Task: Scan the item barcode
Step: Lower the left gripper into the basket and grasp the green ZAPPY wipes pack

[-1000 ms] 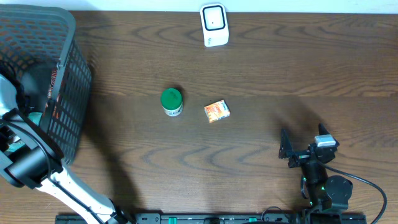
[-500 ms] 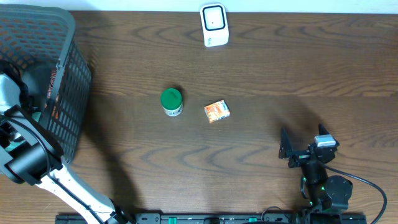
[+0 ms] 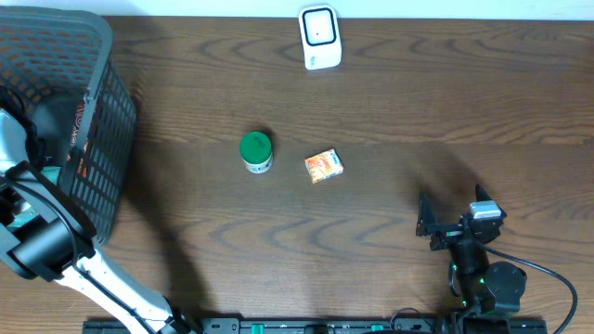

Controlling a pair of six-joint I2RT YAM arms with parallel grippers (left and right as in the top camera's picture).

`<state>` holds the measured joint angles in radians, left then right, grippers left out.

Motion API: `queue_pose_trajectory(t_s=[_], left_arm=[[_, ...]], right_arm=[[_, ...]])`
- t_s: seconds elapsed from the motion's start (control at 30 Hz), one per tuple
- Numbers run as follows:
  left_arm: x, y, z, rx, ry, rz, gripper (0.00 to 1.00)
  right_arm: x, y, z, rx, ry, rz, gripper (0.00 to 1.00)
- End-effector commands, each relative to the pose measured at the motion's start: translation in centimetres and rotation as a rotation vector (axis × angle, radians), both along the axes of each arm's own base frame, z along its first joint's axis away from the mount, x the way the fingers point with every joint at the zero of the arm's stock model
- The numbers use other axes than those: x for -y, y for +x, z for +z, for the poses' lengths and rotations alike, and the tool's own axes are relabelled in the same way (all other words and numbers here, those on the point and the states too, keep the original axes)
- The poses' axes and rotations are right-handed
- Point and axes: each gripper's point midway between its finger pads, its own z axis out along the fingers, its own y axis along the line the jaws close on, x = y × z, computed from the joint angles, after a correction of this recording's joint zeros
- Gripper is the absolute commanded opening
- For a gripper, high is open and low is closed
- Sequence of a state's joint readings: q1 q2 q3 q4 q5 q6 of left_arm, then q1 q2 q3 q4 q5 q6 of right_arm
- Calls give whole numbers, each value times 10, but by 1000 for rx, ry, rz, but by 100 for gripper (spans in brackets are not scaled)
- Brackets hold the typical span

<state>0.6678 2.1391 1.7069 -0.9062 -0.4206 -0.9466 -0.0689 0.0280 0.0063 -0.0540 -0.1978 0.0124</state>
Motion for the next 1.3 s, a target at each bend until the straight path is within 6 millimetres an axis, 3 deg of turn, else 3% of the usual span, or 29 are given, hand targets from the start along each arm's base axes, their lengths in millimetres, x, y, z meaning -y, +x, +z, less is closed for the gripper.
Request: queue_pose_trajectory(t_s=[0.0, 0.37, 0.77, 0.87, 1.07, 1.2, 1.27], left_arm=[[1, 6, 8, 67, -13, 9, 98], [11, 26, -8, 81, -31, -31, 98], [15, 16, -50, -13, -87, -24, 97], [18, 12, -59, -41, -108, -25, 75], [21, -6, -52, -139, -109, -46, 8], [16, -12, -14, -170, -69, -81, 8], [16, -12, 17, -133, -39, -79, 8]], right_arm=[[-2, 0, -1, -4, 10, 10, 99], [-2, 0, -1, -4, 10, 10, 99], [-2, 0, -1, -4, 10, 10, 99], [-2, 0, -1, -4, 10, 10, 99], [-2, 0, -1, -4, 10, 10, 99], [-2, 0, -1, -4, 10, 10, 99], [-2, 0, -1, -4, 10, 10, 99]])
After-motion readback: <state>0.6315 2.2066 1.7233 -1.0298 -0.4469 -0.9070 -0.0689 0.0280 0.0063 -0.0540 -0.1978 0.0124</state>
